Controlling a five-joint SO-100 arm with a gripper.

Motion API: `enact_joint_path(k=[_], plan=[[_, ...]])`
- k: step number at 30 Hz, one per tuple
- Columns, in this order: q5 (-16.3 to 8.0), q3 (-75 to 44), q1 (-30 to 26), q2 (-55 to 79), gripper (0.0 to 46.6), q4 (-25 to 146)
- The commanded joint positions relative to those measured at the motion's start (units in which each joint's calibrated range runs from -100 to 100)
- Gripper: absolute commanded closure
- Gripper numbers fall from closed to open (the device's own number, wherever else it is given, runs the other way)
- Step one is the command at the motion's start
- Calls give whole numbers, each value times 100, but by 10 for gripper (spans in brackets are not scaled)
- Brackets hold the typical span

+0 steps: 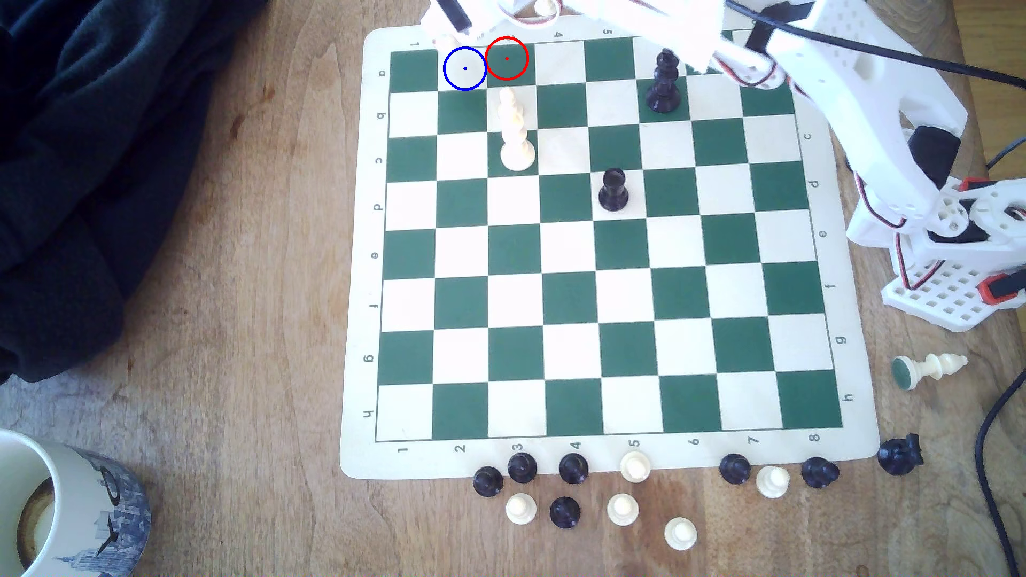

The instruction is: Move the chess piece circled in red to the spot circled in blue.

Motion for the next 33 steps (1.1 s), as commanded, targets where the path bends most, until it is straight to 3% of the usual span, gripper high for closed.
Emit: enact_joint_path(k=[1,14,21,33], plan=[[-15,-537,12,-43,442,-204],[5,-691,59,339,432,-261],[-29,-691,75,245,289,-253],[-54,-627,-19,-1096,261,673]])
